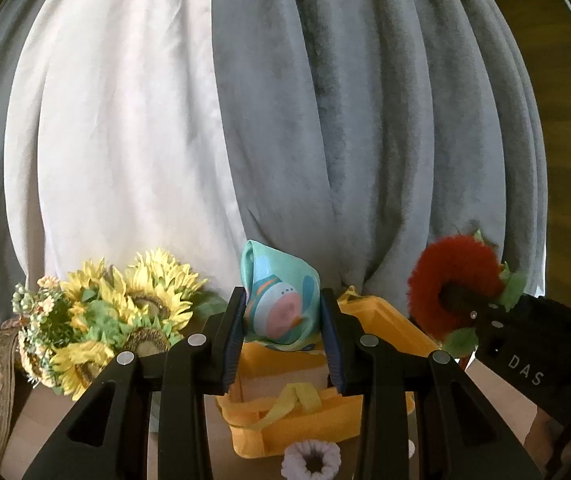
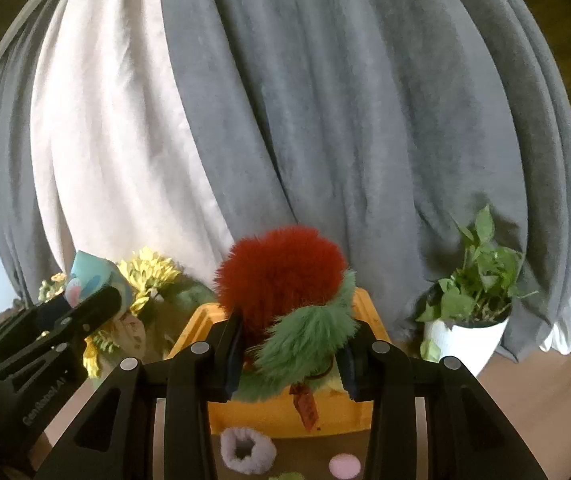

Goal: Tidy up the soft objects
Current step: 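Lift and carry the teal toy and red fluffy toy over the orange crate, then open both tools to drop the teal and red toys into the crate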

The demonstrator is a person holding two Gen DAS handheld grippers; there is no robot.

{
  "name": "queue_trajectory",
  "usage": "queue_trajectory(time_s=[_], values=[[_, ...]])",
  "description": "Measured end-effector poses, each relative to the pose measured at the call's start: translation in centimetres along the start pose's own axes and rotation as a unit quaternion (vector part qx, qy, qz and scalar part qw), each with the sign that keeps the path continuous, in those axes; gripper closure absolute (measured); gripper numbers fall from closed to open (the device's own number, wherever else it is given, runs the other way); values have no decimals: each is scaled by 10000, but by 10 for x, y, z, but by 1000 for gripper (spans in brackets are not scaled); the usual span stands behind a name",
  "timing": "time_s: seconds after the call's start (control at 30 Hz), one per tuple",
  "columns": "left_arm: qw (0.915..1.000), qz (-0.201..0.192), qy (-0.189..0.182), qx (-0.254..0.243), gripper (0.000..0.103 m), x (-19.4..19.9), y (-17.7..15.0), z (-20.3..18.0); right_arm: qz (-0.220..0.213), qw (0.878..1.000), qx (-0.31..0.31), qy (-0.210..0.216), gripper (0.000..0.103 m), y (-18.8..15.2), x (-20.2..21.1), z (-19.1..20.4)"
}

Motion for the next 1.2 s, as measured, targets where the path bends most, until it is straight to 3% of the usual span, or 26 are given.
queue_trajectory(time_s=[0.33,0.67,1.2], values=[[9998,150,-55,100,68,-45,-3,6,95,9999,-12,-59,63,1,-42,-1],[9979,574,-195,227,68,-95,-20,12,392,9990,96,-192,63,-6,-85,-8],[9856,1659,-314,99,68,-164,-70,12,1594,9867,117,-293,63,-50,-158,-23]])
Point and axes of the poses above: each gripper's, at about its wrist camera, not at the fingertips, and x roughly against the way its jaws point, z to its left, y to its top, the point moved 2 cm from there along -x, roughly the way its jaws point, and after that the axes turned 13 degrees about -z, right-handed, at the moved point
